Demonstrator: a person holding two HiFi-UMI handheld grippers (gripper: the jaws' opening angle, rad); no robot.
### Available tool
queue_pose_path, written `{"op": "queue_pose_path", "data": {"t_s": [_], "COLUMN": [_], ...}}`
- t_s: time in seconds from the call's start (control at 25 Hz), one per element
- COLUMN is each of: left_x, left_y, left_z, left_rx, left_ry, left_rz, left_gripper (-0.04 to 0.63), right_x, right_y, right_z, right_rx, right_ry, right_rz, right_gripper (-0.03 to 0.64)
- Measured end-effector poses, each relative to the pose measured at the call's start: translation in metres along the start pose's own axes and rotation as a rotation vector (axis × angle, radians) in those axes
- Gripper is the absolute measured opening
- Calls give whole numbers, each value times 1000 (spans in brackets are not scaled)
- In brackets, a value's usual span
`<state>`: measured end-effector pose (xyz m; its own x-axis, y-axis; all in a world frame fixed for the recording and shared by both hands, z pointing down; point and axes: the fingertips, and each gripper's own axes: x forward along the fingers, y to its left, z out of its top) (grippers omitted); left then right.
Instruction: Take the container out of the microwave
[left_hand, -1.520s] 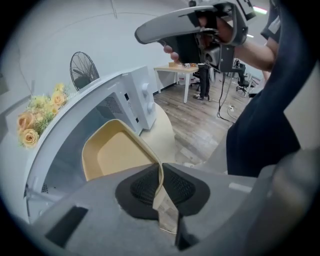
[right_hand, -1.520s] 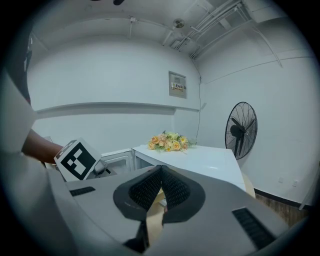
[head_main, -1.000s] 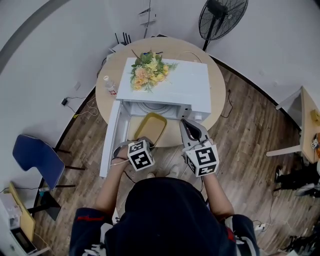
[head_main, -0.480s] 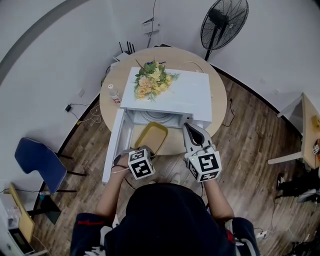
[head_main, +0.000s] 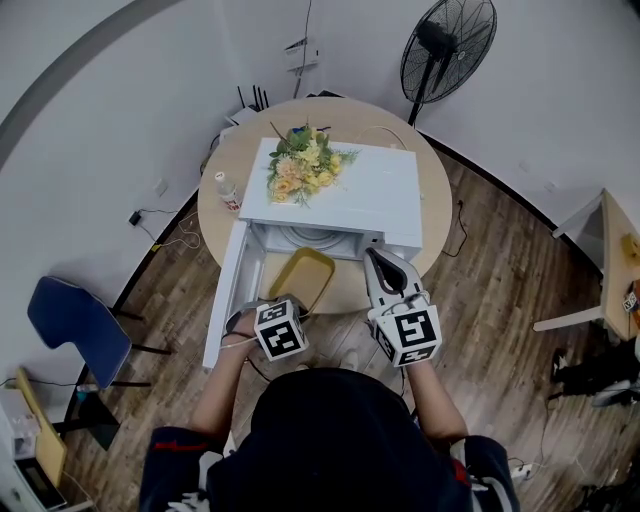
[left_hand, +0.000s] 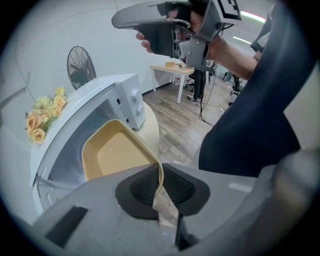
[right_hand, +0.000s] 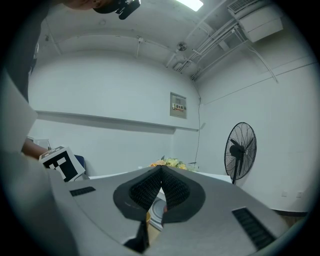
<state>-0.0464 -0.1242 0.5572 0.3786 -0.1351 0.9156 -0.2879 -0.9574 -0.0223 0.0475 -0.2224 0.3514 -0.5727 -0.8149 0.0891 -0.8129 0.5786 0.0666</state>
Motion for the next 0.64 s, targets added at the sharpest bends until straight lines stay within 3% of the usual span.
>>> {"op": "queue_pose_path", "data": {"t_s": [0.64], "left_x": [-2], "left_y": [1], "left_z": [0], "left_rx": [-10], "left_ry": [2], "left_rz": [1], "left_gripper": [34], "right_x": [1], "right_y": [1], "right_z": [1], "right_rx": [5], "right_ry": [-2], "right_rz": [-3], "right_gripper": [8]}}
